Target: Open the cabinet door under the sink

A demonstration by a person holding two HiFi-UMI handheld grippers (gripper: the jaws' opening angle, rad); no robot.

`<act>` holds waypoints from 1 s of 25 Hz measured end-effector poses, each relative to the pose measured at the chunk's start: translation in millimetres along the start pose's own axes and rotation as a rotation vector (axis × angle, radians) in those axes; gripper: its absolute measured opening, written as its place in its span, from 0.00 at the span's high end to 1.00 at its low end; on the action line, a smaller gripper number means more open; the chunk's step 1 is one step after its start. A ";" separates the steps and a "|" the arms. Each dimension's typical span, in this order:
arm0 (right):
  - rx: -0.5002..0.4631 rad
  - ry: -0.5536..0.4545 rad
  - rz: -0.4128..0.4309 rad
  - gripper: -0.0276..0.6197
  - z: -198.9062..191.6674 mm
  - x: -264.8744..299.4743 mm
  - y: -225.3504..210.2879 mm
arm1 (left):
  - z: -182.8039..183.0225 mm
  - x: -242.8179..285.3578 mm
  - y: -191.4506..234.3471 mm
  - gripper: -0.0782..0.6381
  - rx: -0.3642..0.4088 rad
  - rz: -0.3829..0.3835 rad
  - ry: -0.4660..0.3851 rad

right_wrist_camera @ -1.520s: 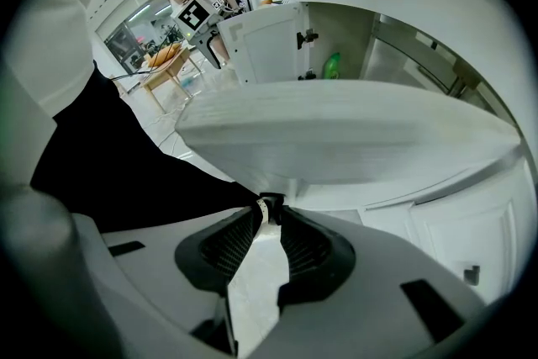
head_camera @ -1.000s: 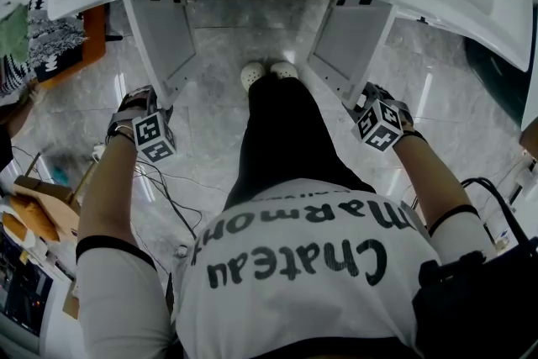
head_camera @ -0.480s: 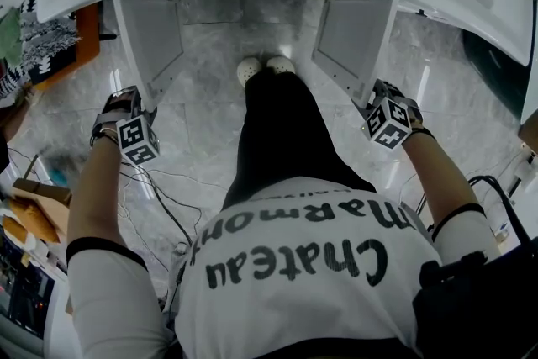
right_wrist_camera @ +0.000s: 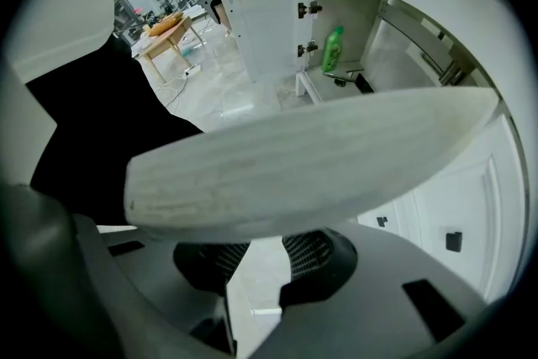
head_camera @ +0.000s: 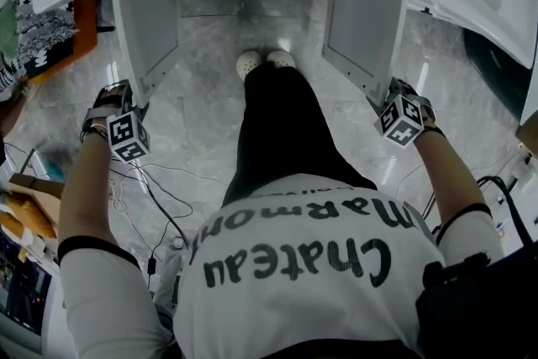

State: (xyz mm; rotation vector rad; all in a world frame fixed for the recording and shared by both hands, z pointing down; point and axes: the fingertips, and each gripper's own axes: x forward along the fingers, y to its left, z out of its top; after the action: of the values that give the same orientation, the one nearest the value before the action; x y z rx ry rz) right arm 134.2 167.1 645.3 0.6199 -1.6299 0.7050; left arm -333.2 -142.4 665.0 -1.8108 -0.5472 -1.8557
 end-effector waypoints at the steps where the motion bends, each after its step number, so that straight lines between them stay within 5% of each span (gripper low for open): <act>1: -0.001 0.003 -0.001 0.80 -1.5 -0.1 -0.6 | 0.5 -0.8 -0.1 0.59 -0.001 -0.002 -0.004; 8: -0.067 0.023 0.015 0.80 -9.9 2.1 -4.1 | 6.4 -2.8 3.7 0.58 -0.020 0.010 -0.035; 18: -0.272 0.074 0.058 0.73 -16.2 -1.6 3.8 | 0.4 -5.4 3.1 0.58 0.058 0.002 -0.019; 21: -0.284 0.092 0.061 0.70 -18.9 -0.5 6.2 | -2.3 -4.8 -0.3 0.57 0.072 -0.018 -0.014; 25: -0.249 0.105 0.067 0.70 -17.9 0.4 5.4 | -0.6 -4.5 -4.5 0.48 0.000 -0.038 -0.016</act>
State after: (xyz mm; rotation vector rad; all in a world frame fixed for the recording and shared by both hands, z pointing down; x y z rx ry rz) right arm 142.1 183.9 647.3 0.3450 -1.6150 0.5612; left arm -336.3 -138.8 660.7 -1.8288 -0.5910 -1.8672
